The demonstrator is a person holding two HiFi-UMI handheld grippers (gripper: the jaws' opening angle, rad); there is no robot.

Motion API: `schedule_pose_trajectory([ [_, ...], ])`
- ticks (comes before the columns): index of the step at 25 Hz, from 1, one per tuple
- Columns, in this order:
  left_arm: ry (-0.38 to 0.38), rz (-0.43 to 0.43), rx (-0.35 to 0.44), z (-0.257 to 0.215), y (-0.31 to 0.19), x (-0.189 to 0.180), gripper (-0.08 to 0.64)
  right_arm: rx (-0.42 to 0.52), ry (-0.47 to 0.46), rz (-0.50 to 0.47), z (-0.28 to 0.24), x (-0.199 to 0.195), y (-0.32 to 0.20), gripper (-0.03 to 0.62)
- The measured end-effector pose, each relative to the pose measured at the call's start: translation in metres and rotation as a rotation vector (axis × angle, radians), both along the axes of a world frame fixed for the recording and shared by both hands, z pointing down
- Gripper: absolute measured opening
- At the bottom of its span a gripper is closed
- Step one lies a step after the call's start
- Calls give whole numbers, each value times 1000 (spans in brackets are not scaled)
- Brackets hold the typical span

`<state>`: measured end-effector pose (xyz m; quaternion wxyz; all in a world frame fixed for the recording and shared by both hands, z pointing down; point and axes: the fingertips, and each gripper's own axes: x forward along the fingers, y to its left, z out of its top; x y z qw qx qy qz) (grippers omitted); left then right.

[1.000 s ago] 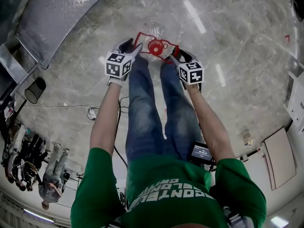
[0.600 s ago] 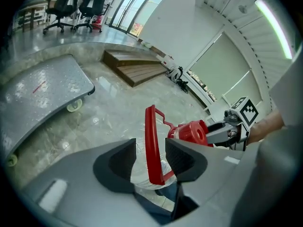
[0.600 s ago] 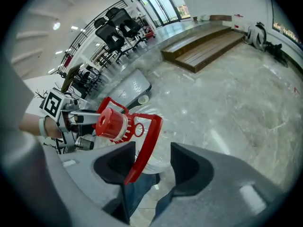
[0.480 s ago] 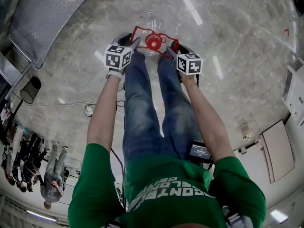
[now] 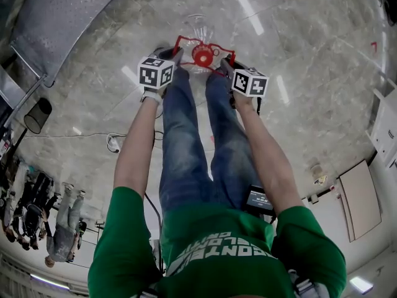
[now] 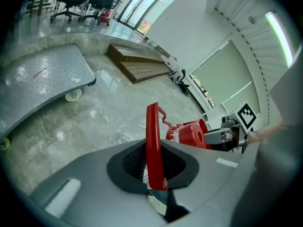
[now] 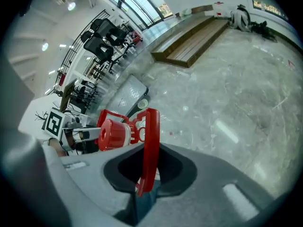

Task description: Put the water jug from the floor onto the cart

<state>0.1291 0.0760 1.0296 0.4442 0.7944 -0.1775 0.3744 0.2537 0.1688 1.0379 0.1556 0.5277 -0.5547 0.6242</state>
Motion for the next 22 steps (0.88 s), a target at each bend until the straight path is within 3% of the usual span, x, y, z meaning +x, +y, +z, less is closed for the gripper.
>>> schedule_pose_trajectory([
  [6, 38, -56, -39, -11, 2, -1, 54, 52, -26, -43, -18, 0, -14, 32],
  [11, 79, -108, -40, -47, 2, -6, 55, 104, -56, -130, -53, -2, -25, 34],
  [17, 119, -197, -9, -128, -10, -8, 57, 180, -56, -219, -136, -2, -54, 35],
  [22, 207, -255, 67, -231, -32, 0, 58, 267, -44, -333, -233, 6, -91, 37],
])
